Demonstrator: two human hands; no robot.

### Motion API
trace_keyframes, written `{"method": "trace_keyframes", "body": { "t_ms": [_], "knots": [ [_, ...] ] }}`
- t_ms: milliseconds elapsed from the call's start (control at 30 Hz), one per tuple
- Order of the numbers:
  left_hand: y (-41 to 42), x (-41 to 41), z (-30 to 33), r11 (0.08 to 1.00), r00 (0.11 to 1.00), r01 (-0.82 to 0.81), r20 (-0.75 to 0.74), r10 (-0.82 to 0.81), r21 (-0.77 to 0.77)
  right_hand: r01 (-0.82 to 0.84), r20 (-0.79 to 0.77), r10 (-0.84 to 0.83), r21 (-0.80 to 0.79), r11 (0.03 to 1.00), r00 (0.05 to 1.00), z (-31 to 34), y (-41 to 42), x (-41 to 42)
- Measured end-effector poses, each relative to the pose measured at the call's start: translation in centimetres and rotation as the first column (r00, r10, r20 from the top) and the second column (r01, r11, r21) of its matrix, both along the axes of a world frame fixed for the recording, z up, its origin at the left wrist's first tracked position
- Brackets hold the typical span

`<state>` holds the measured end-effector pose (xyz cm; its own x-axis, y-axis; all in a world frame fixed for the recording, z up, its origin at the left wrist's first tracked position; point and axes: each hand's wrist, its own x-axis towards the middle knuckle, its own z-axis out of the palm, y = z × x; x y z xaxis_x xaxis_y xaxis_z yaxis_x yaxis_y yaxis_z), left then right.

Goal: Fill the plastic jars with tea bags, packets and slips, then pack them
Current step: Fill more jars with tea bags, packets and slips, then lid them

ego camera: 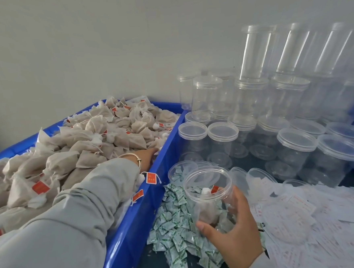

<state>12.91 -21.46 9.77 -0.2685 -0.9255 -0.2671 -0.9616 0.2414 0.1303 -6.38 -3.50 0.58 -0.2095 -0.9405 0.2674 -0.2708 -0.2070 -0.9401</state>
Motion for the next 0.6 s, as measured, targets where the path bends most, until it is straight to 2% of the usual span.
{"method": "trace_keyframes", "body": {
  "t_ms": [200, 400, 600],
  "knots": [
    [-0.48, -0.2, -0.7, 0.996, 0.991, -0.093, 0.095, 0.094, -0.013, -0.05, 0.012, 0.05, 0.005, 0.999, 0.999, 0.07, 0.05, 0.28],
    [-0.46, -0.04, -0.6, 0.962, 0.952, -0.237, 0.163, 0.257, -0.137, -0.041, 0.025, 0.042, -0.016, 0.999, 0.999, -0.11, -0.12, 0.15],
    [-0.44, -0.1, -0.25, 0.959, 0.948, -0.258, 0.16, 0.274, -0.116, -0.046, 0.002, 0.046, 0.022, 0.999, 0.999, -0.42, 0.01, -0.03]
  ]
}}
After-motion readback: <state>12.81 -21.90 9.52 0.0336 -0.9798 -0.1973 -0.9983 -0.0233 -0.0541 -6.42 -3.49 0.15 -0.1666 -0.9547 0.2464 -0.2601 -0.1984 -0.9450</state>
